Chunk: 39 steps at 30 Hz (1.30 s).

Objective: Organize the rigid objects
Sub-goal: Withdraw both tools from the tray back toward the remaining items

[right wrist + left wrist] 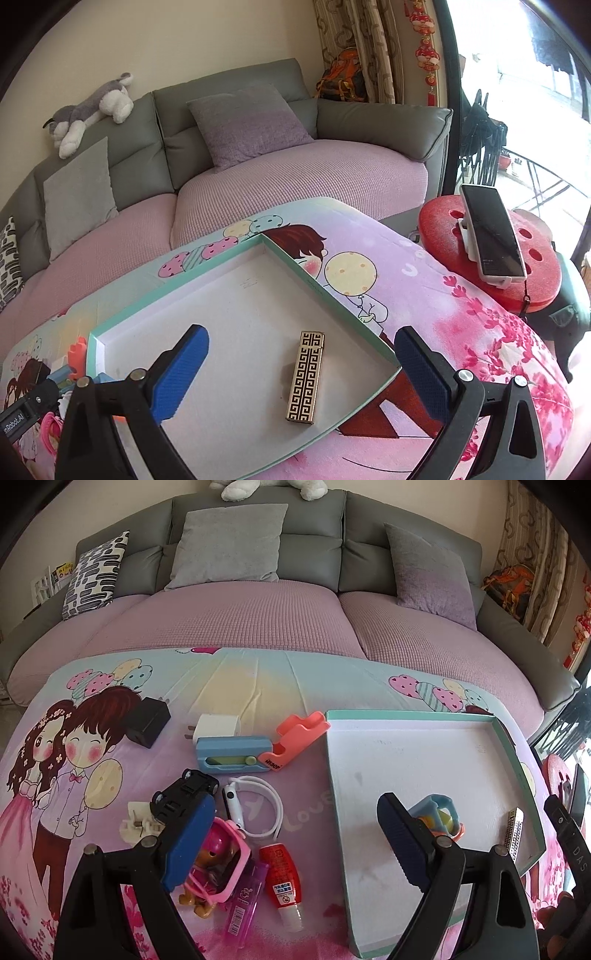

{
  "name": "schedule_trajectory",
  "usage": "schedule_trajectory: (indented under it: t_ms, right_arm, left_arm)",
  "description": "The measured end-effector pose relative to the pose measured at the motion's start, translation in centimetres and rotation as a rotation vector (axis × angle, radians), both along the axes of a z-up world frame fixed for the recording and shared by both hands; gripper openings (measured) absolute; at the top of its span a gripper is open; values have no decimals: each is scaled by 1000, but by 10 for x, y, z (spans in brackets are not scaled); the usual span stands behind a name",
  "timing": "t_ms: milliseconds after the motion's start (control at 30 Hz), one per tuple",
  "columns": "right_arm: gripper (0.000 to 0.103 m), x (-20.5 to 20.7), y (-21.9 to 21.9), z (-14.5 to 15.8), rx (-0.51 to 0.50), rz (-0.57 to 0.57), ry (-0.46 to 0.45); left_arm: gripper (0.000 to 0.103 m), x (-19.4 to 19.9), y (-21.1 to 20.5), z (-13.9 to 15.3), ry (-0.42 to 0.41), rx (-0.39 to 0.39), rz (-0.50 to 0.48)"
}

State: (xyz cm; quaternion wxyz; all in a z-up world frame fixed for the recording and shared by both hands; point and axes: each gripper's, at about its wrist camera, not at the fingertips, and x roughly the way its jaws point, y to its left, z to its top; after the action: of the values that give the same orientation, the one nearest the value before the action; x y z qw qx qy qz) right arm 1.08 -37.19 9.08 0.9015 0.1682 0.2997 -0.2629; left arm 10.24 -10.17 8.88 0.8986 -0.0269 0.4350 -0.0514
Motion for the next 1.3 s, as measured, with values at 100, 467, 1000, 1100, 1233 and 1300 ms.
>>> schedule_trajectory:
  t_ms: [100,467,1000,1100,1233,1300]
  right_arm:
    - [102,3,6,3,-6,29,-7]
    - [102,42,99,-16,4,487,106]
    - [102,49,106,-32,-47,422,157]
    - [102,49,104,-32,-60,403,157]
    - [102,48,101,-30,-67,380,154]
    - [102,48,101,-30,-67,377,152]
  left_arm:
    - [90,-1,16,4,-14,-2,42]
    - [90,-13,98,4,-13,-5,248]
    - [90,-29,155,-18,44,1,375]
    - [90,-26,149,-20,50,-3,351]
    - [90,-23,147,-23,56,-7,340]
    - [90,-23,148,-23,58,-11,345]
